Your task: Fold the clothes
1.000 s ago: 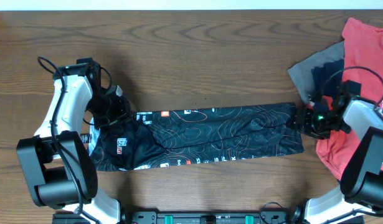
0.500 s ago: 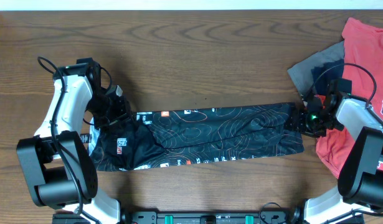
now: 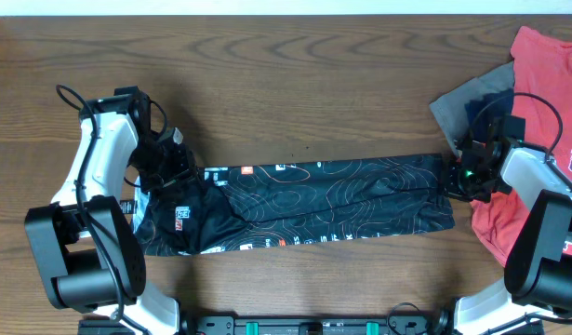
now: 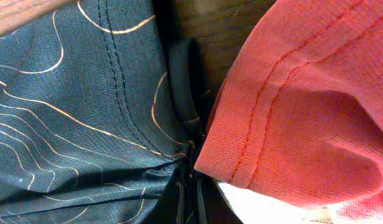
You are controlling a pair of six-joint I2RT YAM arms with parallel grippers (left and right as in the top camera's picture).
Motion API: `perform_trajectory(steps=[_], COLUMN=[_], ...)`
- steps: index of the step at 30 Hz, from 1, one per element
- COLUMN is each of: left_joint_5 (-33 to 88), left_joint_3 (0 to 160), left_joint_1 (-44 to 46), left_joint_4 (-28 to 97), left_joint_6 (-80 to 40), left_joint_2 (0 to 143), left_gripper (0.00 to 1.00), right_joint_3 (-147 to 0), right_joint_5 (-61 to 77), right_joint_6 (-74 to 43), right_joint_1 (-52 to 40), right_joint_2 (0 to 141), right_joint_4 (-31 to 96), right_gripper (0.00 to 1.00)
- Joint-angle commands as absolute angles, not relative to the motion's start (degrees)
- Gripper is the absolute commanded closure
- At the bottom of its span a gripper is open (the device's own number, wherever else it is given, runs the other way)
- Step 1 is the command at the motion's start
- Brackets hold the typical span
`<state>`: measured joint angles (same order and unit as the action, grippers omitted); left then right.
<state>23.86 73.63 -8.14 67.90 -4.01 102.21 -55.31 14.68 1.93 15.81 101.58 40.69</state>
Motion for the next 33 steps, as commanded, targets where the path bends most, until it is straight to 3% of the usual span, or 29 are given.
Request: perform_trajectory(steps=[1, 6, 13, 23, 33], left_joint_5=[24.29, 24.27, 24.27, 23.53, 23.53], left_joint_3=[73.71, 73.71, 73.71, 73.71, 73.71], left_joint_1=[-8.27, -8.29, -8.29, -8.34, -8.34], left_joint_4=[68.25, 68.23, 68.55, 68.69, 68.23], left_joint_6=[-2.87, -2.85, -2.87, -2.87, -2.87], left_joint_2=[101.36, 101.36, 101.36, 101.36, 101.36], left_gripper=[0.51, 0.51, 0.51, 0.51, 0.5], right_joint_3=[-54.35, -54.35, -55.64, -66.04, -67.55], right_joint_5=[13.98, 13.96, 13.93, 13.56, 13.54], right_joint_6=[2.44, 2.92, 1.3, -0.49, -7.46], right_joint_1=[14.37, 11.31, 9.74, 9.08, -5.1], right_joint_2=[102.45, 102.45, 102.19, 96.9, 95.2], right_joint_4=[40.97, 41.6, 43.0, 55.18, 59.66], right_gripper=[0.91, 0.99, 0.99, 0.99, 0.99])
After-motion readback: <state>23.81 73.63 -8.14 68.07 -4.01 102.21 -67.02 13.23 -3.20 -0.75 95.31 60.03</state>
